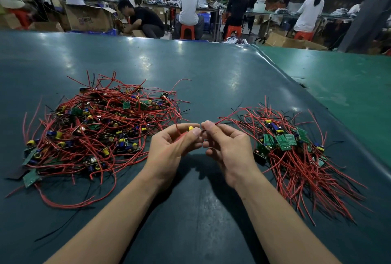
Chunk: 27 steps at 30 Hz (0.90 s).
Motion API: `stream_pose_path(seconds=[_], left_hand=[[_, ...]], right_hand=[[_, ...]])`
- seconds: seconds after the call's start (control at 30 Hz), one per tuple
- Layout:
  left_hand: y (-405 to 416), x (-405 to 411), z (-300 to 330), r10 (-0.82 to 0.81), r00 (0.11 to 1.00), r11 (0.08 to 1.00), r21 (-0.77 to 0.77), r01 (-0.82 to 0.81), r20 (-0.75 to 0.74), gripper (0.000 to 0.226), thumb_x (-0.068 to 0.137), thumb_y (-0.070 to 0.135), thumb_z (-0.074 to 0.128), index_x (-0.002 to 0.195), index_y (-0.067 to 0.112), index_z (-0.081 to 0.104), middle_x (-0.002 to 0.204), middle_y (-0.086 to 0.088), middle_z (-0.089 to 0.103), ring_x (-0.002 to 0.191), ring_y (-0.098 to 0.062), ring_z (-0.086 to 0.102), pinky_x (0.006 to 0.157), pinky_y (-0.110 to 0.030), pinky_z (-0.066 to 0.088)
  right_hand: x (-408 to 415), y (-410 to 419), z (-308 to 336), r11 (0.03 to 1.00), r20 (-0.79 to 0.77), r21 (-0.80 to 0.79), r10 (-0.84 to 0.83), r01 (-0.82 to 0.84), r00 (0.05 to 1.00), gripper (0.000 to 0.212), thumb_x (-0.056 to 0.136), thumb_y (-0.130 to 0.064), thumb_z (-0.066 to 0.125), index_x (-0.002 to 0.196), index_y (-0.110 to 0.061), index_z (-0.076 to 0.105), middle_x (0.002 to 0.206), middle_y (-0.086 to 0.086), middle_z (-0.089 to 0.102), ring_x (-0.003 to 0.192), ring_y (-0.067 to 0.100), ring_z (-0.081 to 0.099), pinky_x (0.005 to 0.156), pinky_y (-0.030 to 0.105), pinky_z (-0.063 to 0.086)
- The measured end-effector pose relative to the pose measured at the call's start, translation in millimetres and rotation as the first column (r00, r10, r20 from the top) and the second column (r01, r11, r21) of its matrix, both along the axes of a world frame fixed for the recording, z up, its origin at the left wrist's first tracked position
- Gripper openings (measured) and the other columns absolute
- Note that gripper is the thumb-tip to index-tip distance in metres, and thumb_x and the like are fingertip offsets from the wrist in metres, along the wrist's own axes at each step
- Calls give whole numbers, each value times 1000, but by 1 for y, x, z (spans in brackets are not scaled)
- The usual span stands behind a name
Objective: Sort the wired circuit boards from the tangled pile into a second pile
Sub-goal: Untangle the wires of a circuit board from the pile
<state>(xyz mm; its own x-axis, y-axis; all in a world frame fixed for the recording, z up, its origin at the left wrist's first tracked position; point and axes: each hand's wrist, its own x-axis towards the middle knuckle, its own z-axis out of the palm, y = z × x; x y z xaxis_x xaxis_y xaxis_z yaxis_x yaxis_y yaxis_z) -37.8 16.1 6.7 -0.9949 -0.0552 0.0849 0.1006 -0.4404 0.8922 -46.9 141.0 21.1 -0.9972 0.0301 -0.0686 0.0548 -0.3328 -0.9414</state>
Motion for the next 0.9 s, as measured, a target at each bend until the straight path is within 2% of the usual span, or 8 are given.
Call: stream_pose_path(seconds=[0.13, 0.27, 0.4, 0.5, 0.67, 0.77, 0.83, 0.9], left_hand=[[-2, -2, -2, 39, 998, 998, -47, -42, -49, 16, 66, 15, 80, 81, 14, 79, 81, -13, 74, 72, -18, 70, 68, -23, 57], [-1, -5, -1, 106, 994, 994, 8, -106, -34, 11, 65, 10, 76, 76, 11, 78, 75, -11, 73, 64, -16, 68, 63, -20, 55], [2, -4, 4, 86, 996, 996, 12, -86, -39, 10, 68, 6, 70, 76, 8, 76, 72, -9, 72, 60, -14, 67, 60, -19, 54], [5, -1, 6, 54, 998, 998, 18, -53, -41, 11, 67, 5, 69, 74, 8, 76, 71, -10, 72, 58, -14, 66, 59, -20, 54], [5, 4, 8, -35, 998, 999, 9, 36, -44, 12, 66, 4, 70, 74, 8, 78, 70, -9, 71, 59, -15, 64, 61, -20, 54], [6, 4, 8, -47, 998, 999, -23, 46, -47, 13, 65, 0, 76, 75, 9, 78, 72, -9, 71, 60, -15, 65, 62, -21, 54], [2, 2, 9, -10, 999, 1000, 17, 11, -35, 12, 66, 2, 71, 73, 9, 78, 70, -9, 70, 59, -15, 65, 61, -21, 54], [-1, 0, 10, 21, 1000, 998, 57, -19, -22, 13, 66, 4, 67, 72, 9, 77, 70, -9, 69, 59, -15, 65, 61, -21, 54]], right_hand=[[-2, 0, -1, 1000, -13, 9, 9, -9, 1000, 12, 88, -14, 70, 80, -6, 73, 57, 0, 62, 46, 6, 51, 41, 17, 42], [-13, 14, 2, 982, -17, -76, -177, 175, 984, 16, 89, -15, 70, 77, -5, 74, 56, -2, 58, 43, 4, 47, 39, 16, 37], [-20, 20, 1, 954, -26, -83, -293, 290, 956, 26, 92, -18, 67, 68, -10, 73, 52, -4, 56, 40, 4, 43, 36, 16, 34], [-24, 18, 1, 946, 51, -162, -277, 282, 959, 38, 98, -18, 57, 61, -10, 62, 42, -6, 43, 32, 4, 32, 32, 14, 25], [-27, 17, 3, 898, 166, -358, -210, 257, 964, 38, 99, -16, 49, 62, -10, 46, 38, -6, 26, 27, 5, 20, 30, 11, 16], [-26, 20, 2, 893, 165, -343, -247, 290, 955, 37, 99, -19, 53, 64, -7, 55, 41, -6, 34, 30, 5, 25, 32, 12, 19], [-24, 23, 2, 890, 140, -329, -284, 315, 949, 32, 98, -20, 57, 70, -6, 64, 45, -6, 46, 34, 4, 31, 33, 13, 23], [-23, 24, 2, 881, 117, -330, -317, 338, 941, 31, 98, -18, 56, 70, -7, 63, 45, -7, 45, 34, 4, 32, 33, 14, 23]])
